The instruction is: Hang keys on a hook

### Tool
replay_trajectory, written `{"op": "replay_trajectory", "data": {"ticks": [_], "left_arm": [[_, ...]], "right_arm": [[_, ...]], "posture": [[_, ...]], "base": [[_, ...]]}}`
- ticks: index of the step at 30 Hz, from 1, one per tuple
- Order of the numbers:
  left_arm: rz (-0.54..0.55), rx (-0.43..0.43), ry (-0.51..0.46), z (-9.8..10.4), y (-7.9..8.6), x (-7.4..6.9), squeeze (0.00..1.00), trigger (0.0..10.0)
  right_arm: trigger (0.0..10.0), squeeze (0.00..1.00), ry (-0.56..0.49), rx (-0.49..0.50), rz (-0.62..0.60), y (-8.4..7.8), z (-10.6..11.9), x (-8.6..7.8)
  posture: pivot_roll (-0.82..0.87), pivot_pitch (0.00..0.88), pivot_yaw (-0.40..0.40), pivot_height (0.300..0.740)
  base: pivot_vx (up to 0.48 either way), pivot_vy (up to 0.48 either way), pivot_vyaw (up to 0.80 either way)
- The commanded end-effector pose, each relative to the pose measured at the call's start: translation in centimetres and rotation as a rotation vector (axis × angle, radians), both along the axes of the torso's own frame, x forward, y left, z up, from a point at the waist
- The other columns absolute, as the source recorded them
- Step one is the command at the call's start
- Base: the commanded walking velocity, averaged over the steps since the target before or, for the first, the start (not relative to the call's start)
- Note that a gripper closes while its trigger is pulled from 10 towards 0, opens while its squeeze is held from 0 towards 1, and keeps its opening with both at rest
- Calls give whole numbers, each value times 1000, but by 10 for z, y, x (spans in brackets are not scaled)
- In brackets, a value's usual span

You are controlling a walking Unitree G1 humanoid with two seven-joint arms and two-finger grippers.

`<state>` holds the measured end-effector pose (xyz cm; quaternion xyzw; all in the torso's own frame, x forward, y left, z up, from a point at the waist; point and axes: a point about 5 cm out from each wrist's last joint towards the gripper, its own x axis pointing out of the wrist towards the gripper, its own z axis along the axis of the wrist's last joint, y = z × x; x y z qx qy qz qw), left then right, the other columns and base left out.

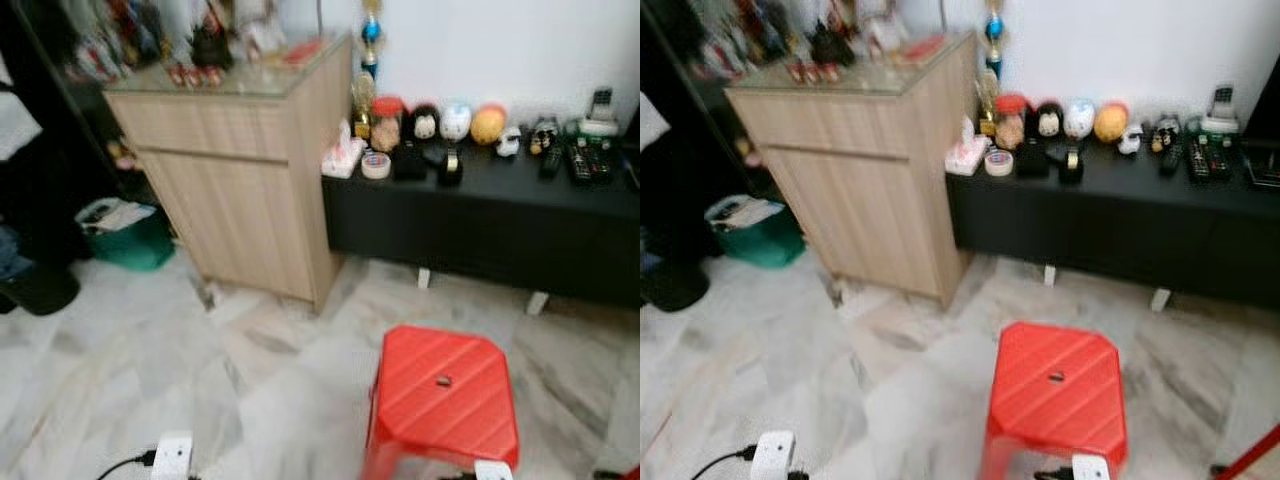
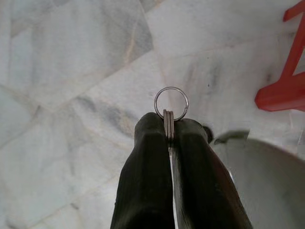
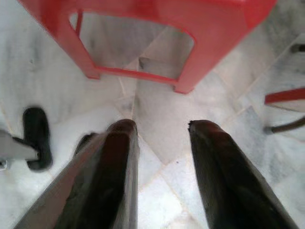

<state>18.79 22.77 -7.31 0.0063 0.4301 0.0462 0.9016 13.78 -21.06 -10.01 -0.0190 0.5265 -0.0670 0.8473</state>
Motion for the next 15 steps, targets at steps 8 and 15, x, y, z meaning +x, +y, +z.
{"op": "replay_trajectory", "data": {"ticks": [8, 15], "left_arm": [[8, -1, 22, -2, 2, -5, 0, 10000], [8, -4, 21, -2, 1, -5, 0, 10000]], "right_arm": [[10000, 0, 3, 11, 11, 5, -1, 0], [10000, 0, 5, 12, 17, 5, -1, 1]], "posture": [[-33, 0, 40, 708], [-33, 0, 38, 708]], "base": [[-256, 0, 0], [-256, 0, 0]]}}
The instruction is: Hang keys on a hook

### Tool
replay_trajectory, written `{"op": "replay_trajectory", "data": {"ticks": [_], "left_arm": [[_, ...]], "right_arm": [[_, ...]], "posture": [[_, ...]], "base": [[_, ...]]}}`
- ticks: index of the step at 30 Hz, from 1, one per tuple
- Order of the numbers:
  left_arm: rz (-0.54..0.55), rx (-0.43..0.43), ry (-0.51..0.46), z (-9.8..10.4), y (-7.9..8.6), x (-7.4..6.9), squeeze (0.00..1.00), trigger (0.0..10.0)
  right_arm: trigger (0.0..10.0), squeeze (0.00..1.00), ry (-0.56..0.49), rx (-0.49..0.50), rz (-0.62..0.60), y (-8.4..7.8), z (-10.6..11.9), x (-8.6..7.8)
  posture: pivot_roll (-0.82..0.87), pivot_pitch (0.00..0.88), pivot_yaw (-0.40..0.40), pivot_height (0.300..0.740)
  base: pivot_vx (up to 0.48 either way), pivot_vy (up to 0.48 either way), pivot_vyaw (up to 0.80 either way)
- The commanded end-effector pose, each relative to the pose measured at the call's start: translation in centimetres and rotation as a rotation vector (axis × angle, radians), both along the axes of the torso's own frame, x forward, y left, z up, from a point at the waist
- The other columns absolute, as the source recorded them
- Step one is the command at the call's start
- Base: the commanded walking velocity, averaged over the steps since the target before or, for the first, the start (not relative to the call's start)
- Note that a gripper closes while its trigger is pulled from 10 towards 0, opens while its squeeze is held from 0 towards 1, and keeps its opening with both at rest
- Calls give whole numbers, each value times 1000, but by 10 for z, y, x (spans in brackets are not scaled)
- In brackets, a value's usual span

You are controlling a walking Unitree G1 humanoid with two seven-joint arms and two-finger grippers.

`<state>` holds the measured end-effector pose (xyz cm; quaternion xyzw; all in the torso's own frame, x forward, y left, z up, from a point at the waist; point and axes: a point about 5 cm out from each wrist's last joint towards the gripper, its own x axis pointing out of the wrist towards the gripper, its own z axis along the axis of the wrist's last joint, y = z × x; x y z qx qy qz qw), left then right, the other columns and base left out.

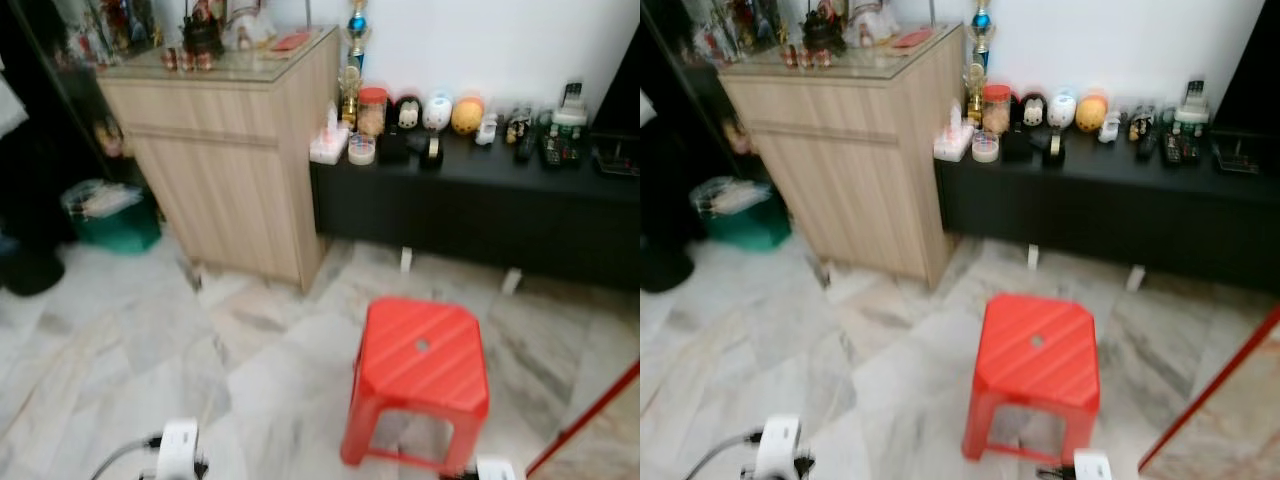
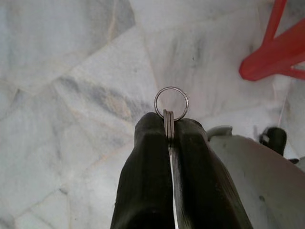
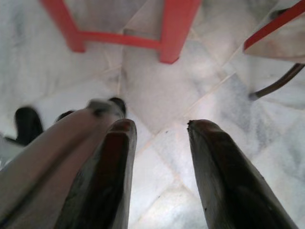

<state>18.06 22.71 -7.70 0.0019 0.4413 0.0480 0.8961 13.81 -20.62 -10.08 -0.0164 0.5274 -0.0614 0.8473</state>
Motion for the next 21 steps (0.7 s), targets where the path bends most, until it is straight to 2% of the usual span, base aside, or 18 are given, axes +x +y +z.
{"op": "replay_trajectory", "data": {"ticks": [1, 10, 21], "left_arm": [[0, 3, -3, 2, 2, 2, 0, 10000], [-4, 5, 0, 2, 3, 2, 0, 10000], [-27, 22, 14, 2, 3, 2, 0, 10000]], "right_arm": [[10000, 0, 3, 2, 10, 1, 0, 0], [10000, 0, 3, 4, 11, 2, 0, 1], [10000, 0, 4, 12, 10, 3, 0, 0]], "posture": [[-33, 0, 38, 708], [-33, 0, 39, 708], [-30, 0, 39, 708]], "base": [[-259, 0, 0], [-256, 0, 0], [0, 0, 0]]}}
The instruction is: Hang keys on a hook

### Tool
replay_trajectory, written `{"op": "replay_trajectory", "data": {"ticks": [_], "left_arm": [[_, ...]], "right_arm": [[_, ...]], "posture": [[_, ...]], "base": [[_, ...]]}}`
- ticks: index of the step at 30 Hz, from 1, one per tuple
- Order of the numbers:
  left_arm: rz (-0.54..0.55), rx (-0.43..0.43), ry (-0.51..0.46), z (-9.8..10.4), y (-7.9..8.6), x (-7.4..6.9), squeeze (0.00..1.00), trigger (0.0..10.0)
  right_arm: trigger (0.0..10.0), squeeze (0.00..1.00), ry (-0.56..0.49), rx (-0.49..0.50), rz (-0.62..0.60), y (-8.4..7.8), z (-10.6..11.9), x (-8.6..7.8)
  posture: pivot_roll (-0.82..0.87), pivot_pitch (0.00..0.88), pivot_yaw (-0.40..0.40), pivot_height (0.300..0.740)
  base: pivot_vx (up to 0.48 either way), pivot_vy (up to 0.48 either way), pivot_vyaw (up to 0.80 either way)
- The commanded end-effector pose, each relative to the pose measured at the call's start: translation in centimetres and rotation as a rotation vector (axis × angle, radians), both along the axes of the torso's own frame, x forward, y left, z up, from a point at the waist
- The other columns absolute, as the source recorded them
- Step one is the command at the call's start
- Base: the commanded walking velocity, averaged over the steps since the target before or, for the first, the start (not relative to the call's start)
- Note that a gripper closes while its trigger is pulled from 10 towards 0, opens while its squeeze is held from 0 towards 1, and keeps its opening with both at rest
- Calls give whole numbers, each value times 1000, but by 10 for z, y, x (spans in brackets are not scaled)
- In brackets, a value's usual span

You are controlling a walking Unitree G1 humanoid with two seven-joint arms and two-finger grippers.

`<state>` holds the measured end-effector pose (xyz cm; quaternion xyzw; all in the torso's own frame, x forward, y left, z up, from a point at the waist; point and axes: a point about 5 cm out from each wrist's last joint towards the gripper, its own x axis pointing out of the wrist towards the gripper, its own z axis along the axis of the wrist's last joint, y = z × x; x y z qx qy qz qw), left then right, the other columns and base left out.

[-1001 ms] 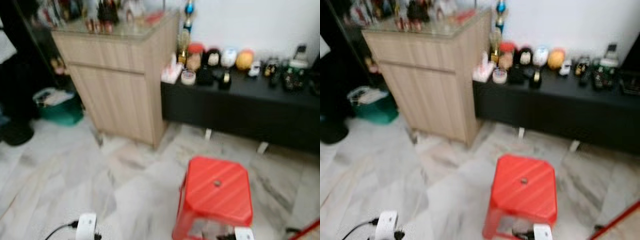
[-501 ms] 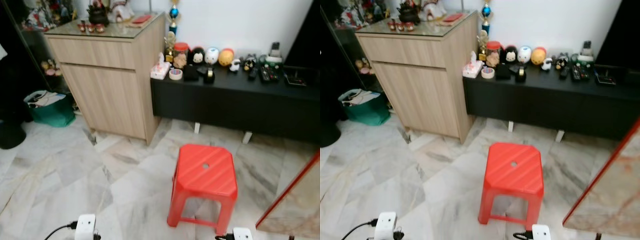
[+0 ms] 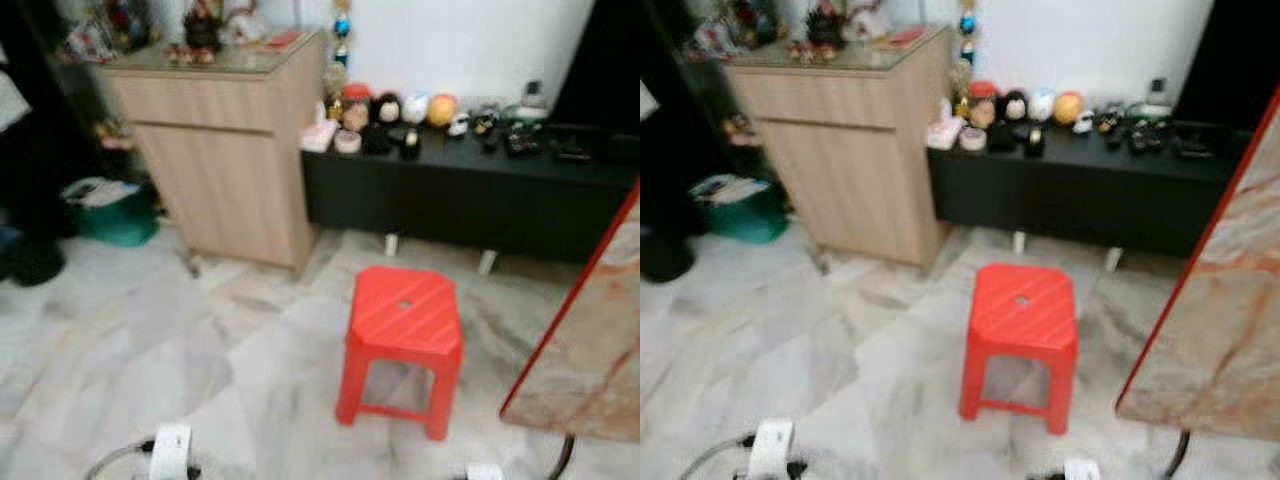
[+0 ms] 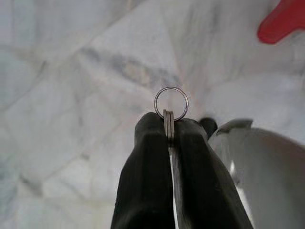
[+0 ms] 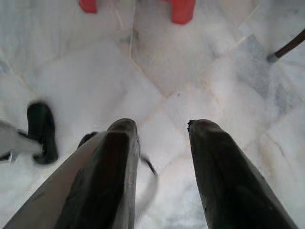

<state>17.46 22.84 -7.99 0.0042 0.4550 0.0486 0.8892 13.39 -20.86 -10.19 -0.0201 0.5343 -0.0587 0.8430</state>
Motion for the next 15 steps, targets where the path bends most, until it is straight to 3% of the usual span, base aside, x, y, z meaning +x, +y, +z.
{"op": "replay_trajectory", "data": {"ticks": [1, 4, 15], "left_arm": [[-34, 21, -20, 5, 2, 9, 0, 10000], [-60, 30, -23, 5, 2, 10, 0, 10000], [-52, 21, -20, 5, 2, 9, 0, 10000]], "right_arm": [[10000, 0, -13, 17, 0, 5, 1, 5], [10000, 0, -13, 21, -6, 6, 1, 5], [10000, 0, -15, 31, -6, 7, 1, 5]], "posture": [[-30, 0, 39, 708], [-31, 0, 39, 708], [-30, 0, 43, 708]], "base": [[0, 0, 0], [0, -120, 0], [0, -430, 0]]}}
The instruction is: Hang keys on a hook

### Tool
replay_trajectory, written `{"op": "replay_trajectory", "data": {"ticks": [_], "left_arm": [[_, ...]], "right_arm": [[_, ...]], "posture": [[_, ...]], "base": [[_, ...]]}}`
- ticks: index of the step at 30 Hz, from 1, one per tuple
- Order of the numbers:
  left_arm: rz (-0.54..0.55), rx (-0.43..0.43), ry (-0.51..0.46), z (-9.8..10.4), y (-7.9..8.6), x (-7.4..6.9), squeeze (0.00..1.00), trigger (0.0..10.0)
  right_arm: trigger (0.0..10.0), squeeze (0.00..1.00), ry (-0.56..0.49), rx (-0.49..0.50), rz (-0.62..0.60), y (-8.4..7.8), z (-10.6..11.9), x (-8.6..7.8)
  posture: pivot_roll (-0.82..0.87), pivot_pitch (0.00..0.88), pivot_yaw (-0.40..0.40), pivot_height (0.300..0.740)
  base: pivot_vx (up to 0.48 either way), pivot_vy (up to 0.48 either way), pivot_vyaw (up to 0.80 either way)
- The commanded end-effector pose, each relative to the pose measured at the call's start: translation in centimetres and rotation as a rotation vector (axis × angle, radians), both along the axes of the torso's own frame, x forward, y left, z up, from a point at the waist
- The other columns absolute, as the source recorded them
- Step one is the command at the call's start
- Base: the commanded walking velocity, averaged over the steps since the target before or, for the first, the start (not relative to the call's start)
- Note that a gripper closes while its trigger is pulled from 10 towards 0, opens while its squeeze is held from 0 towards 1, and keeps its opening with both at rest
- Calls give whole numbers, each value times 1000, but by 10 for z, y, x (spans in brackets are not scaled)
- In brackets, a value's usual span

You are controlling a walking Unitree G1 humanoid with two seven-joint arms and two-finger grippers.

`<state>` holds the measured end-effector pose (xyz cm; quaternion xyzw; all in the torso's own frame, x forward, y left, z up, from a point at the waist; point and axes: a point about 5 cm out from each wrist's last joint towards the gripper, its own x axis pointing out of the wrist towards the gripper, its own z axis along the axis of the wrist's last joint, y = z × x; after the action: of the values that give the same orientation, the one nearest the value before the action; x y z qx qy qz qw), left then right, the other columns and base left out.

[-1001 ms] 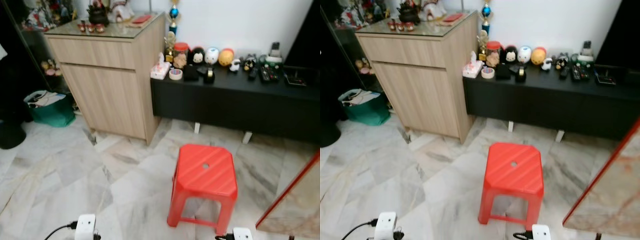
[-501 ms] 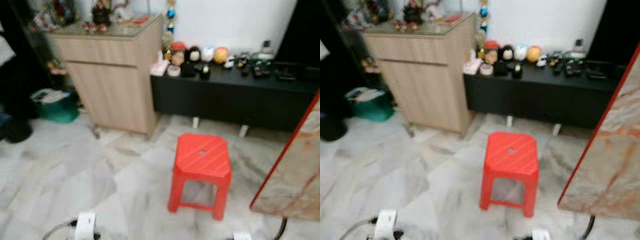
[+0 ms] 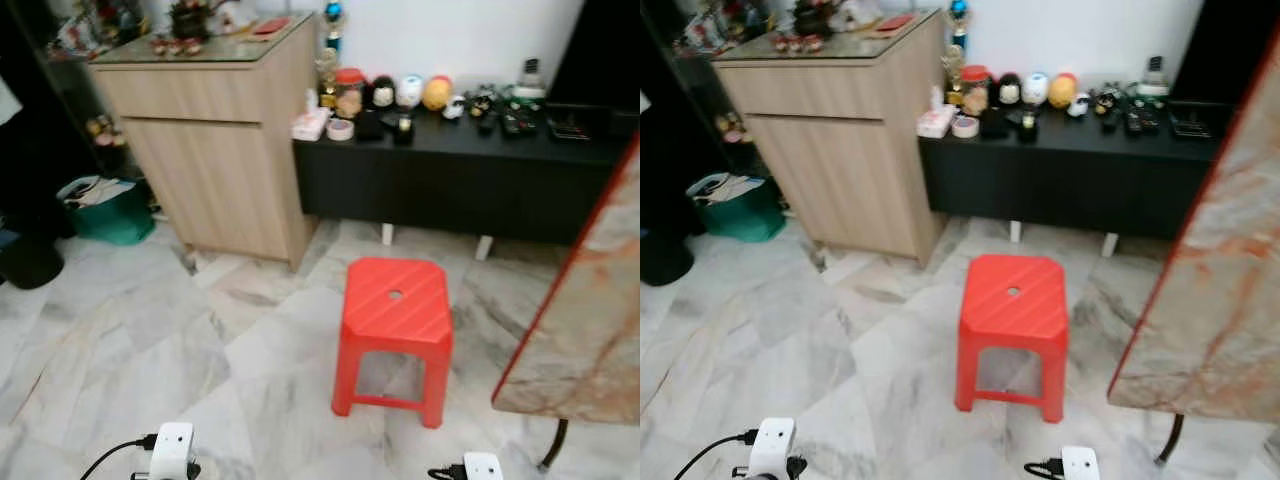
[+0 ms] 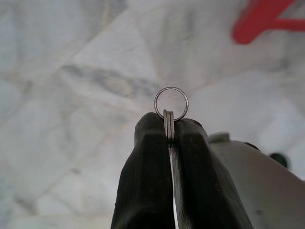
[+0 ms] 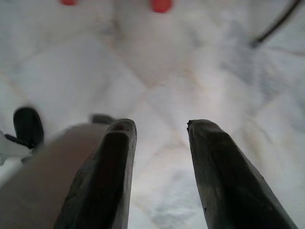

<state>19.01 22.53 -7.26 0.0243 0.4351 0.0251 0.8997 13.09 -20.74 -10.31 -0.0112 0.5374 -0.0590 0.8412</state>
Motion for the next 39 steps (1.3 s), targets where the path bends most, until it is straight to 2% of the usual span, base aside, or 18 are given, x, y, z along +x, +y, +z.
{"op": "replay_trajectory", "data": {"ticks": [1, 39], "left_arm": [[9, 4, 23, -2, 5, -6, 0, 10000], [-41, 12, 45, -3, 7, -9, 0, 10000]], "right_arm": [[10000, 0, -21, 17, 5, 6, 2, 8], [10000, 0, -4, 18, 28, 9, 0, 5]], "posture": [[-30, 0, 45, 708], [-51, 0, 64, 708]], "base": [[0, -424, 0], [0, -447, 0]]}}
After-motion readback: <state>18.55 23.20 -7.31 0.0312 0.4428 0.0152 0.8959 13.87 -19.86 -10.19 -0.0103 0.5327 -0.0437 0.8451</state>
